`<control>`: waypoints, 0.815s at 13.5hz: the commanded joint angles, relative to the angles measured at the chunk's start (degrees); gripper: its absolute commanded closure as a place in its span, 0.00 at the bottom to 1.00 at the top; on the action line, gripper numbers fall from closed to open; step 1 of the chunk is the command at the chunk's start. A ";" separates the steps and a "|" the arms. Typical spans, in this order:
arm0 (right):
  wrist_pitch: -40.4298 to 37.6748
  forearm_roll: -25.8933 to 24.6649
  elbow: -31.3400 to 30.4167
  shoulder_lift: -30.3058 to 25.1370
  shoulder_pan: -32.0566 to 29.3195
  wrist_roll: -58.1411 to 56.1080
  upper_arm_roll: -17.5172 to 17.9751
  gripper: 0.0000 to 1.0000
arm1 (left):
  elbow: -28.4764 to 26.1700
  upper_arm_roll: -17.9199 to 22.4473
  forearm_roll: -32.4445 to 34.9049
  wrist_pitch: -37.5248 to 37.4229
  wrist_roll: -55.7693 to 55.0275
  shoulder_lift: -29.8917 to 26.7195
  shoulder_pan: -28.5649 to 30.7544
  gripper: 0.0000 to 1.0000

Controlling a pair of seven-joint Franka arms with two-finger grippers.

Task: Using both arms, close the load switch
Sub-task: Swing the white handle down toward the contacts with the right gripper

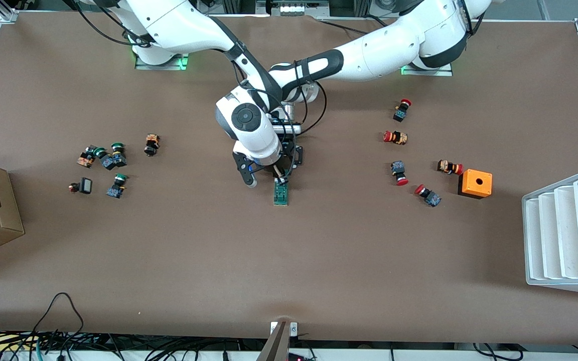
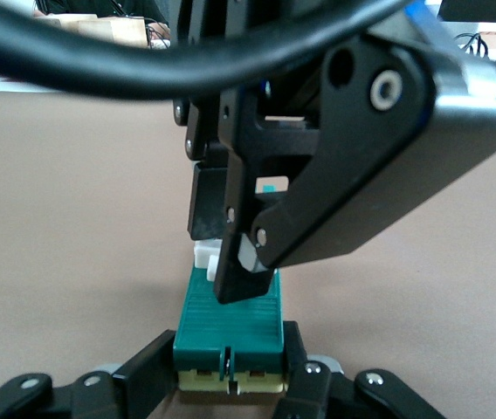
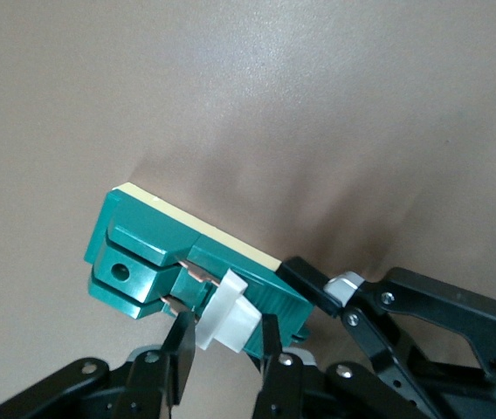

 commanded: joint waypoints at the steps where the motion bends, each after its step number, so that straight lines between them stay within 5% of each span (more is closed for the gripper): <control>1: 2.77 -1.17 0.61 -0.10 -1.32 0.31 -0.17 0.64 | 2.36 0.59 0.95 2.46 0.73 2.51 -0.10 0.86; 11: -2.33 -0.99 3.87 -0.10 -3.26 0.75 1.84 0.64 | 2.36 0.59 0.95 2.46 0.73 2.51 -0.10 0.86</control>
